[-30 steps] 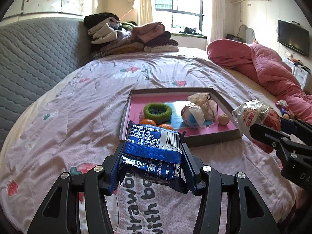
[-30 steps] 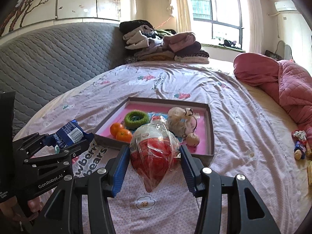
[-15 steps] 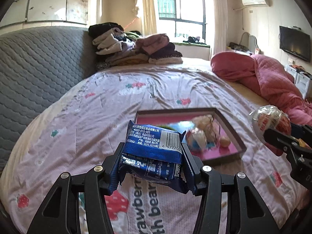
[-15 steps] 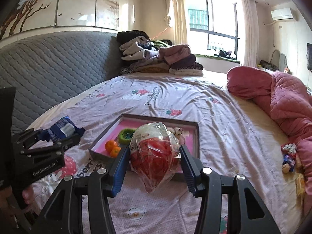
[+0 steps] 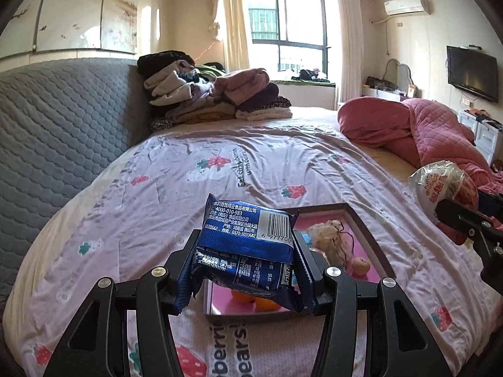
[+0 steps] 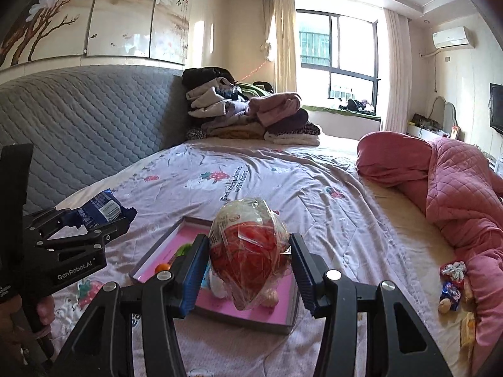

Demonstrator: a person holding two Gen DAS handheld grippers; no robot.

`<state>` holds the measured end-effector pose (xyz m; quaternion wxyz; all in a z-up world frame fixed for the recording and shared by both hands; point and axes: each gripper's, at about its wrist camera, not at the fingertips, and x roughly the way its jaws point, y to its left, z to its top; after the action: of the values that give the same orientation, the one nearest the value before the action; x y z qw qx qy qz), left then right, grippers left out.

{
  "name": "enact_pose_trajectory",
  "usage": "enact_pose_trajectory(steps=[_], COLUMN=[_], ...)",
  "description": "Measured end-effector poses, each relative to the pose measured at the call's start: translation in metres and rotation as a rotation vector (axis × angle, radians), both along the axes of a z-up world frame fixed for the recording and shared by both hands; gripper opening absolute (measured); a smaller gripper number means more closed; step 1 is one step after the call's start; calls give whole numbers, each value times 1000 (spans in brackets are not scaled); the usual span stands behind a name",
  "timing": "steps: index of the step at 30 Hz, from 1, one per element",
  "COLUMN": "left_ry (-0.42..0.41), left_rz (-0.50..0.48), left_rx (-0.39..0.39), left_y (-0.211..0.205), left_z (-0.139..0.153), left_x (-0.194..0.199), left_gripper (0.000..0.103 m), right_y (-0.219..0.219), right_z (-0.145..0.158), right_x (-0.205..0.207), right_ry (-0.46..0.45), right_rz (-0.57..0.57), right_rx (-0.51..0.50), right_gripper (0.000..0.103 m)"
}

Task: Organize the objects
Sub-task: 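Lift and carry blue packet with left gripper while right gripper carries red bag to tray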

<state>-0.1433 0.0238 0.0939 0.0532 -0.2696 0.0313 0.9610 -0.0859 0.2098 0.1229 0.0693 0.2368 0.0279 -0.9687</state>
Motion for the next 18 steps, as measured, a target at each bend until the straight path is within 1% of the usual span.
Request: enact_pose_trajectory(steps=[6, 10, 14, 18], left_ry=[15, 3, -8, -30], left_rz=[-5, -2, 5, 11], left_rx=[-12, -13, -19, -40], left_y=[7, 8, 6, 4], left_z=[3, -1, -11, -30], left_x=[-22, -39, -58, -80], left_gripper=[56, 56, 56, 56], right_y=[-2, -4, -5, -6], right_z=[2, 2, -3, -15], right_x=[-18, -32, -46, -62], right_ry=[7, 11, 12, -7], right_rz=[-2, 2, 4, 6], right_rx=[15, 24, 27, 24], right_gripper=[52, 52, 52, 52])
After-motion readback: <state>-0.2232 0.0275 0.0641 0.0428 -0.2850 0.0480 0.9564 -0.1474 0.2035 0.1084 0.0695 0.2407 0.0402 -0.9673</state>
